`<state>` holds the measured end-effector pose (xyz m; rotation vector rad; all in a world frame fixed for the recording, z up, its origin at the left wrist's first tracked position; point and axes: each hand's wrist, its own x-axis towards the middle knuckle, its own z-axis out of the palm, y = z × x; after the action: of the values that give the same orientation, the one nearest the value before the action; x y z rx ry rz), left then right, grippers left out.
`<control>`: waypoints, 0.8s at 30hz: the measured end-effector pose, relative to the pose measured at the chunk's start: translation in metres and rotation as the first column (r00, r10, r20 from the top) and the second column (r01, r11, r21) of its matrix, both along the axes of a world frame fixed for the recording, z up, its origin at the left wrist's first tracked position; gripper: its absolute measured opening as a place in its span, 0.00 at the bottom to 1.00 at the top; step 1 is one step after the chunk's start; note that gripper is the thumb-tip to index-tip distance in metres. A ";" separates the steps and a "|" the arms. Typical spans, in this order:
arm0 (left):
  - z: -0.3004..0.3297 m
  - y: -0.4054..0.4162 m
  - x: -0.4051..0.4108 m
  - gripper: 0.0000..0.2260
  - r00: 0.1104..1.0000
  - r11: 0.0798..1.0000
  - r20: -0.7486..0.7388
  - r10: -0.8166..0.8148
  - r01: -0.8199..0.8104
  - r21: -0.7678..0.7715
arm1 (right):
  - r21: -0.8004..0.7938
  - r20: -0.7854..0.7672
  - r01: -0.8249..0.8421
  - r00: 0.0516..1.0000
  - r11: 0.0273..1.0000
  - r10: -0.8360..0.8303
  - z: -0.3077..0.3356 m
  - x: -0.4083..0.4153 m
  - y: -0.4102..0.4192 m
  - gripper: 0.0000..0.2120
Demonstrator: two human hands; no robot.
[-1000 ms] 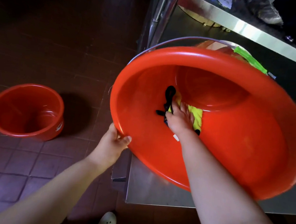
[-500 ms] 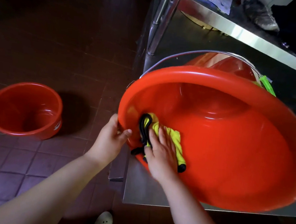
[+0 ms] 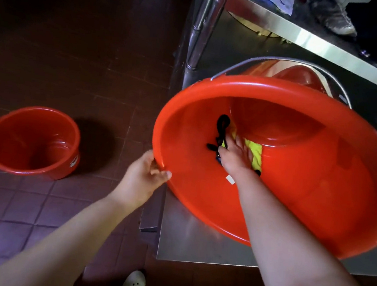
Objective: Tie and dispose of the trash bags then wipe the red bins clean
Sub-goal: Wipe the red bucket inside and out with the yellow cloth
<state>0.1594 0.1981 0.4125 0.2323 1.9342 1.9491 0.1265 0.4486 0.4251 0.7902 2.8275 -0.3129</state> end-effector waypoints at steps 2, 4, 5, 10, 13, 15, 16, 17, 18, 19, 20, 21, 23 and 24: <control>-0.012 0.002 0.012 0.13 1.000 0.999 -0.010 -0.007 0.007 -0.045 | -0.022 -0.019 -0.006 1.000 1.000 0.006 -0.001 0.006 -0.010 0.26; -0.013 0.004 0.016 0.13 0.997 0.997 -0.072 0.015 -0.020 -0.076 | -0.054 -0.064 -0.034 0.997 0.998 0.031 -0.003 0.019 -0.027 0.26; -0.012 0.004 0.016 0.12 0.994 0.995 -0.105 0.021 -0.031 -0.091 | -0.073 -0.092 -0.059 0.994 0.996 0.052 -0.003 0.028 -0.037 0.26; 0.003 -0.001 0.008 0.10 0.983 0.994 -0.178 0.052 -0.069 -0.087 | -0.235 -0.163 -0.230 0.967 0.944 0.195 -0.006 0.089 -0.092 0.27; 0.013 -0.013 0.001 0.10 0.974 0.993 -0.225 0.011 -0.037 -0.112 | -0.213 -0.139 -0.331 0.942 0.919 0.307 -0.007 0.109 -0.100 0.27; 0.021 -0.024 -0.005 0.10 0.967 0.993 -0.256 -0.006 -0.025 -0.118 | -0.176 -0.123 -0.371 0.927 0.912 0.354 -0.005 0.104 -0.094 0.26; 0.026 -0.029 -0.009 0.10 0.962 0.991 -0.273 -0.010 -0.026 -0.129 | -0.164 -0.117 -0.378 0.925 0.911 0.362 -0.005 0.097 -0.090 0.26; 0.030 -0.035 -0.013 0.09 0.957 0.990 -0.290 -0.014 -0.028 -0.141 | -0.156 -0.110 -0.373 0.927 0.915 0.359 -0.004 0.089 -0.085 0.26; 0.034 -0.040 -0.018 0.09 0.951 0.987 -0.308 -0.018 -0.032 -0.156 | -0.151 -0.096 -0.362 0.931 0.920 0.351 -0.003 0.079 -0.079 0.26; 0.037 -0.045 -0.022 0.10 0.944 0.984 -0.328 -0.022 -0.038 -0.176 | -0.142 -0.074 -0.349 0.937 0.926 0.341 -0.002 0.068 -0.073 0.26; 0.039 -0.049 -0.026 0.11 0.937 0.979 -0.349 -0.025 -0.048 -0.199 | -0.123 -0.044 -0.334 0.943 0.935 0.331 -0.002 0.057 -0.066 0.26; 0.042 -0.053 -0.028 0.12 0.930 0.974 -0.366 -0.028 -0.057 -0.220 | -0.094 -0.008 -0.315 0.949 0.944 0.316 -0.001 0.046 -0.058 0.26; 0.046 -0.056 -0.029 0.14 0.925 0.972 -0.378 -0.025 -0.066 -0.226 | -0.022 0.055 -0.269 0.961 0.963 0.270 0.002 0.025 -0.042 0.27; 0.048 -0.057 -0.028 0.14 0.928 0.976 -0.373 -0.011 -0.072 -0.207 | 0.009 0.071 -0.244 0.967 0.970 0.243 0.002 0.016 -0.035 0.28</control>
<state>0.1318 0.1413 0.4607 0.5481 2.3855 1.7900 0.1421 0.4132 0.4275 0.4388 2.8243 -0.2183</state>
